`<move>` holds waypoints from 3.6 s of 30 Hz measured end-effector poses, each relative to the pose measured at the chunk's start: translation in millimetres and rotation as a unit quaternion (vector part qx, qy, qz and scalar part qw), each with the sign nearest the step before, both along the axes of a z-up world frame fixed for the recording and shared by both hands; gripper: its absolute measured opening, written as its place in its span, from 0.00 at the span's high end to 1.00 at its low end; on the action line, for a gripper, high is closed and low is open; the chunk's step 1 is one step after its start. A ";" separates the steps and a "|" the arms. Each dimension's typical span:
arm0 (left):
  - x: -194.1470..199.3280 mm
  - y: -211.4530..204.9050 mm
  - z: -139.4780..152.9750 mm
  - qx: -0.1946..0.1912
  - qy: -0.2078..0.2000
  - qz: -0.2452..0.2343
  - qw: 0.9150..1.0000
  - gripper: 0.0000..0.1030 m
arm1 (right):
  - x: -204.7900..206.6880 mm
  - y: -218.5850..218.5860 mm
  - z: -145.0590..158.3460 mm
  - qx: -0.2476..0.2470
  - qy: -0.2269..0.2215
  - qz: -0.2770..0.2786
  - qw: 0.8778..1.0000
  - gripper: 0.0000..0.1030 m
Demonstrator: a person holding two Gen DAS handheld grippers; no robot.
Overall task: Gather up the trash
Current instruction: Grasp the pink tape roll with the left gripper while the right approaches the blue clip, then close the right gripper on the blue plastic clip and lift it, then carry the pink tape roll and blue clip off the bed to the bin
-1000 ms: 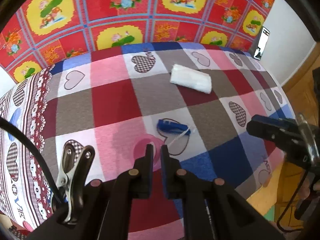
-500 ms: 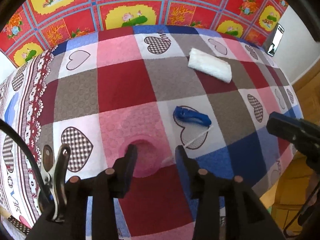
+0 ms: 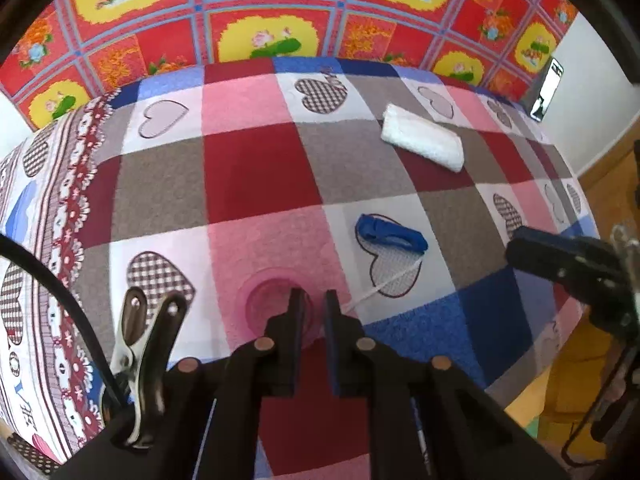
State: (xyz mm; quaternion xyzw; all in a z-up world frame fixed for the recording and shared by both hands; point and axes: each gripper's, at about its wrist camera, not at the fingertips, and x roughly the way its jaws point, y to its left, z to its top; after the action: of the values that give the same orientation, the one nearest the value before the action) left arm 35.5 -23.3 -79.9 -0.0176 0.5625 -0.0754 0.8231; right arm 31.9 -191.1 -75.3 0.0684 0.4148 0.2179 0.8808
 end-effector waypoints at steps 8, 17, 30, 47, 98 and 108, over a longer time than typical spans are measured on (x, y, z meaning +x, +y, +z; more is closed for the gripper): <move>-7.4 23.5 23.3 -0.006 -0.021 0.031 0.999 0.91 | 12.0 24.8 -1.7 -0.010 -0.001 0.040 0.999 0.75; -21.1 57.5 39.0 -0.001 -0.030 0.075 0.997 0.91 | 36.3 60.9 -16.6 -0.046 0.005 0.080 0.996 0.76; -35.0 96.7 50.0 0.001 -0.045 0.108 0.993 0.91 | 48.4 88.5 -19.7 -0.089 -0.009 0.102 0.991 0.76; -51.6 186.6 61.9 -0.007 -0.055 0.078 0.995 0.91 | 22.9 125.2 -11.7 -0.057 -0.002 0.029 0.998 0.89; -116.9 542.1 90.5 0.050 -0.092 0.304 0.947 0.91 | -0.2 515.8 73.5 -0.051 -0.081 0.300 0.949 0.89; -110.3 631.8 54.8 0.028 -0.076 0.269 0.960 0.91 | 9.6 633.0 67.0 -0.056 -0.059 0.282 0.956 0.89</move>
State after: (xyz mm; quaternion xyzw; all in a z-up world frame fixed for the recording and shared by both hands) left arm -74.8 608.4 -25.0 -0.1391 0.4747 0.1635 0.8536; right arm 41.6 441.9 -8.3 -0.1137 0.3764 0.4374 0.8087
